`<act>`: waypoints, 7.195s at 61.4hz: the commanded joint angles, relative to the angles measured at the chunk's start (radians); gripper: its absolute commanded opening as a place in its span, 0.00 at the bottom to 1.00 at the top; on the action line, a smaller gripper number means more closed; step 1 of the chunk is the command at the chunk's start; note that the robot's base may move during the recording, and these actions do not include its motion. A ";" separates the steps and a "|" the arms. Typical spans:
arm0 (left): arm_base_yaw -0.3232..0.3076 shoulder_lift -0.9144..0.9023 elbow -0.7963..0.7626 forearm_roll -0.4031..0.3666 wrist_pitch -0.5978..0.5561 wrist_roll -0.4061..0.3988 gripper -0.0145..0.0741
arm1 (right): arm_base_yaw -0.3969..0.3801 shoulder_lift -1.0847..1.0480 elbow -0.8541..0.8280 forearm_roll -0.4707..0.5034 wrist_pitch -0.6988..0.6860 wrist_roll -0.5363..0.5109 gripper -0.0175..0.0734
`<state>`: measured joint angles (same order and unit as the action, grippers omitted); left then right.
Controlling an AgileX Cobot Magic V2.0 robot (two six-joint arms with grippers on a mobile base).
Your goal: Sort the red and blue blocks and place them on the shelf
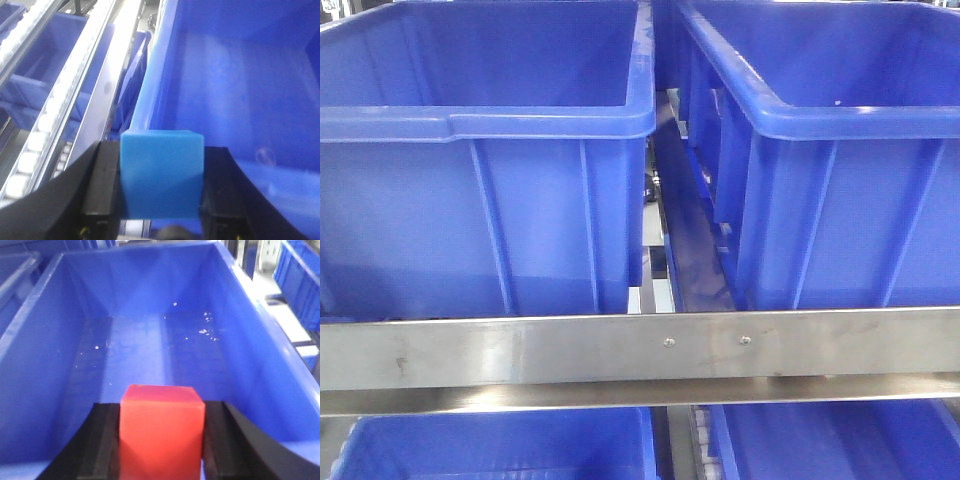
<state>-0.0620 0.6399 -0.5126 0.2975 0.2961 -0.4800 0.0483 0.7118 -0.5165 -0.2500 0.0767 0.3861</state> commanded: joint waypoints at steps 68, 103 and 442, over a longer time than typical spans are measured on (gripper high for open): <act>-0.198 0.654 -0.435 0.037 -0.210 0.000 0.30 | -0.005 0.437 -0.252 -0.018 -0.176 -0.006 0.25; -0.198 0.654 -0.435 0.037 -0.209 0.000 0.66 | -0.005 0.440 -0.252 -0.042 -0.201 -0.006 0.73; -0.198 -0.075 0.044 0.072 -0.016 0.000 0.32 | 0.042 -0.743 0.528 0.167 -0.020 -0.205 0.25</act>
<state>-0.2624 0.5638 -0.4401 0.3587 0.3496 -0.4800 0.0967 -0.0101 0.0308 -0.1594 0.1491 0.2890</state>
